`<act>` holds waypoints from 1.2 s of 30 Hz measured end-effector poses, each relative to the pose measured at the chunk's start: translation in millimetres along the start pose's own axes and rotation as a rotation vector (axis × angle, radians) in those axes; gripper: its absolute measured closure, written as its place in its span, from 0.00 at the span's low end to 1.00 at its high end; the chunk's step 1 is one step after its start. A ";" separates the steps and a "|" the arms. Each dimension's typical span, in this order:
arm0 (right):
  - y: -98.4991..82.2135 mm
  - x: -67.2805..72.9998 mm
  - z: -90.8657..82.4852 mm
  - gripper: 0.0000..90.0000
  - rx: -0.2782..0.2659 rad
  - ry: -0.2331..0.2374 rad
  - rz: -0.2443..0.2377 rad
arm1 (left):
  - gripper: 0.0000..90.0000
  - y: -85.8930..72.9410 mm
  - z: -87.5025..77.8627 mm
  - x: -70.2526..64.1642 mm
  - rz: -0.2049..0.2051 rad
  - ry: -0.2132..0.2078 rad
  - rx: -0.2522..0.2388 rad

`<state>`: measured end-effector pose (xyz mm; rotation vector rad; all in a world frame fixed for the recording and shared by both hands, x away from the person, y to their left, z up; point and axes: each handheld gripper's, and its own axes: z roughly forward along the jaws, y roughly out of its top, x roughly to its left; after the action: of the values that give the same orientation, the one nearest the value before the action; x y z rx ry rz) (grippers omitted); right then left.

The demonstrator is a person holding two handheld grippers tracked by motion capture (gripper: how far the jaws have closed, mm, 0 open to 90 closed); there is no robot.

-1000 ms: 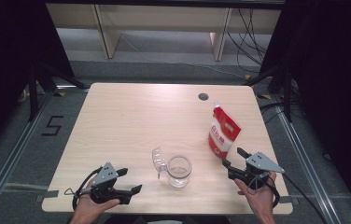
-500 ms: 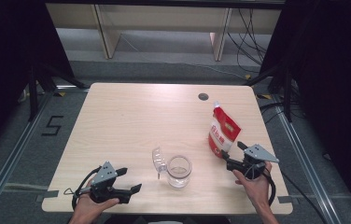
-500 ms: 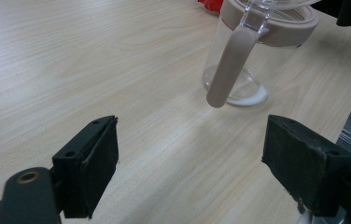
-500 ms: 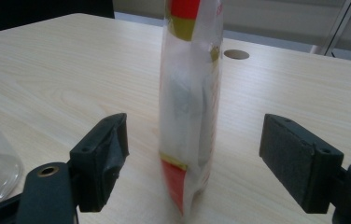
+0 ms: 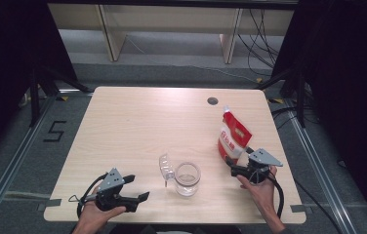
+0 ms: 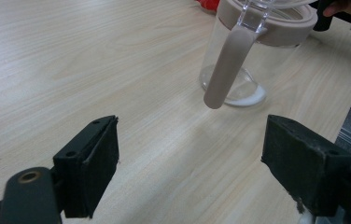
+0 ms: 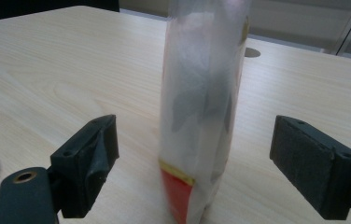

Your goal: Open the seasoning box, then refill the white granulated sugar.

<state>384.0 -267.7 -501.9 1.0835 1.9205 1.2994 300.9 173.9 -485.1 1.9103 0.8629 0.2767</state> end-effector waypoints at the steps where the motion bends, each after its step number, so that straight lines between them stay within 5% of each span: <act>1: -0.4 0.3 0.8 0.18 0.000 -0.006 0.005 | 0.20 -0.1 0.3 0.9 0.007 -0.002 0.005; 6: -1.5 -2.7 3.2 0.18 -0.028 -0.013 -0.002 | 0.20 -0.4 2.1 -1.6 -0.012 0.002 0.011; 8: -2.1 -0.6 3.0 0.18 -0.019 -0.013 0.033 | 0.20 -0.5 3.1 -1.4 -0.014 -0.003 0.011; 9: -2.9 -4.1 5.9 0.18 -0.045 -0.021 -0.008 | 0.20 -0.7 3.0 -1.3 -0.008 -0.003 0.012; 11: -4.1 -2.3 7.5 0.19 -0.021 -0.007 0.024 | 0.20 -0.7 2.3 -2.0 -0.009 0.000 0.012; 14: -4.8 -2.9 9.6 0.20 -0.012 0.001 0.004 | 0.20 -0.7 0.7 -3.3 -0.002 -0.003 0.004; 21: -5.5 -2.7 16.1 0.23 -0.045 0.031 0.017 | 0.21 -1.2 -0.1 -4.5 0.008 -0.006 0.003; 24: -5.3 -6.8 20.2 0.24 -0.067 0.009 -0.021 | 0.21 -0.6 0.4 -5.3 0.004 -0.007 0.002; 36: -4.2 -9.6 23.8 0.28 -0.093 -0.018 -0.010 | 0.21 -0.7 5.0 -6.6 0.017 -0.017 0.015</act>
<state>406.8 -265.7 -514.2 1.0349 1.8313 1.3547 298.4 166.3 -487.1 1.9317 0.8402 0.2646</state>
